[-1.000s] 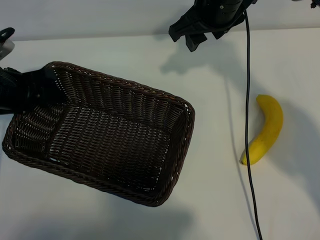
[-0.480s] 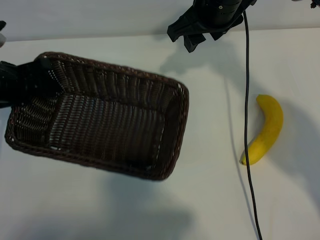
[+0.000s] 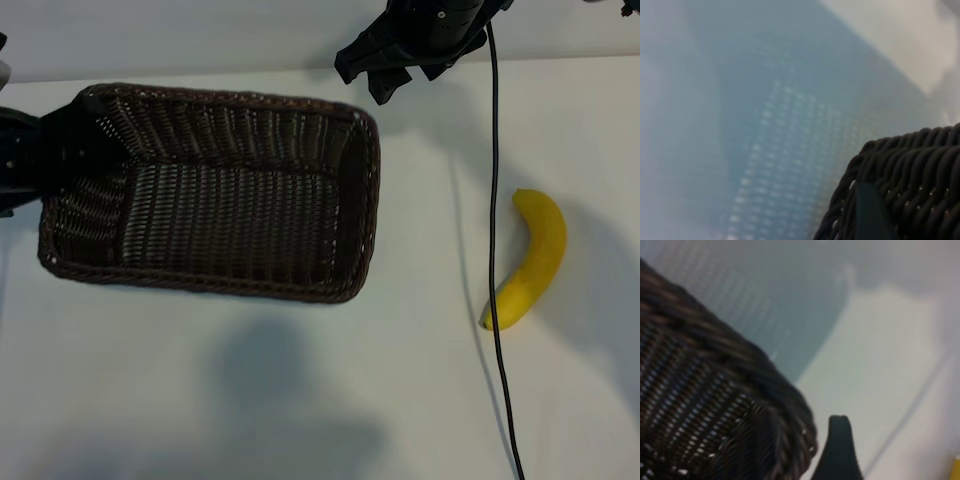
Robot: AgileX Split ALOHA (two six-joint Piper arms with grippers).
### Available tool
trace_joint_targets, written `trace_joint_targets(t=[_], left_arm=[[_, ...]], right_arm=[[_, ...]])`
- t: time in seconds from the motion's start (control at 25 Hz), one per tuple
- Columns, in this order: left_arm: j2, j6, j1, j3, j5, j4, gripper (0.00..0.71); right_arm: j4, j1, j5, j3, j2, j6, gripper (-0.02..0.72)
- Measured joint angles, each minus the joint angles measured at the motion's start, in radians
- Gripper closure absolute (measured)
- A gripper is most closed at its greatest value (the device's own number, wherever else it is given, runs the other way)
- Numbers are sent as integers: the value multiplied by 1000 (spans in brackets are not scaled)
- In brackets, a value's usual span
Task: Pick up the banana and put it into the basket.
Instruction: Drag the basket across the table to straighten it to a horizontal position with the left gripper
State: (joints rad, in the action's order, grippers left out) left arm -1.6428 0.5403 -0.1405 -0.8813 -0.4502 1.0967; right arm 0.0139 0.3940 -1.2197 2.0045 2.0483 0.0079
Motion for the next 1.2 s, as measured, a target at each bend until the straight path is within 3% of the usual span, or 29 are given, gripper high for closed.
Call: trace_joint_targets(t=[0.16, 0.68, 1.2], left_arm=[[-44, 11, 13, -36, 15, 36, 289], [-160, 10, 129, -92, 96, 76, 289], [-176, -32, 139, -92, 141, 107, 289]], right_arm=[[0, 0, 0, 0, 0, 0, 154], [0, 0, 0, 0, 0, 0, 154], [0, 0, 0, 0, 0, 0, 154]])
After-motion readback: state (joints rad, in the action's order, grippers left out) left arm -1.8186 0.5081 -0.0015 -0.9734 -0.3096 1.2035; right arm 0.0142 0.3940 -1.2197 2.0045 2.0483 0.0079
